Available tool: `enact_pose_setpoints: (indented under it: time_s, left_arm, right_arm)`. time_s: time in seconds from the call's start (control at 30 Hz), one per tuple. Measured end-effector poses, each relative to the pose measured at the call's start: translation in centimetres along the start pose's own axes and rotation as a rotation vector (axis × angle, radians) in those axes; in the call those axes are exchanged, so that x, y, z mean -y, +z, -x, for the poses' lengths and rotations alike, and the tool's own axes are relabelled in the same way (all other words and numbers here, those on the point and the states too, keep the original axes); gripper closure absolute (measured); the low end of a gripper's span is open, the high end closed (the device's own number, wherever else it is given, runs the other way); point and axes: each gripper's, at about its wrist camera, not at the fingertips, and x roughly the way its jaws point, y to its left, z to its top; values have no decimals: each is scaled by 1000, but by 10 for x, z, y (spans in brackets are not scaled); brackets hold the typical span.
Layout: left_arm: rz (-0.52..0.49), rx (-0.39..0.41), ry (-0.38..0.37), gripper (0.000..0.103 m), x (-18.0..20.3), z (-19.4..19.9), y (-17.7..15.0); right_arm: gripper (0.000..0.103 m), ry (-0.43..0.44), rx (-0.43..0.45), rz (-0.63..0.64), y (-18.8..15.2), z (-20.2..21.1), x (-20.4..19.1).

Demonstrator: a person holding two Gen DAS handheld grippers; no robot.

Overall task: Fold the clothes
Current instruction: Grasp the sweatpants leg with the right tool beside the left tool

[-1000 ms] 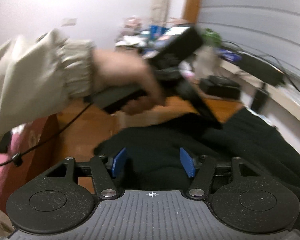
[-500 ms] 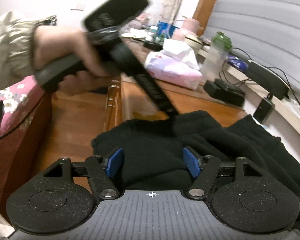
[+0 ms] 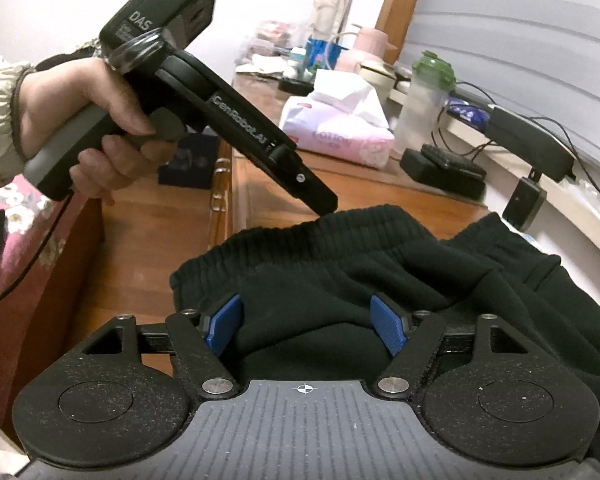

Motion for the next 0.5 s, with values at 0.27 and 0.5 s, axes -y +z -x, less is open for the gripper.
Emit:
enact_pose_setpoints:
  time_s: [0.27, 0.5]
  left_arm:
    - [3, -26, -66, 39, 9, -5, -14]
    - [-168, -94, -27, 74, 40, -23, -8]
  right_arm:
    - [32, -1, 14, -3, -1, 1, -1]
    - [32, -1, 54, -18, -2, 9, 4]
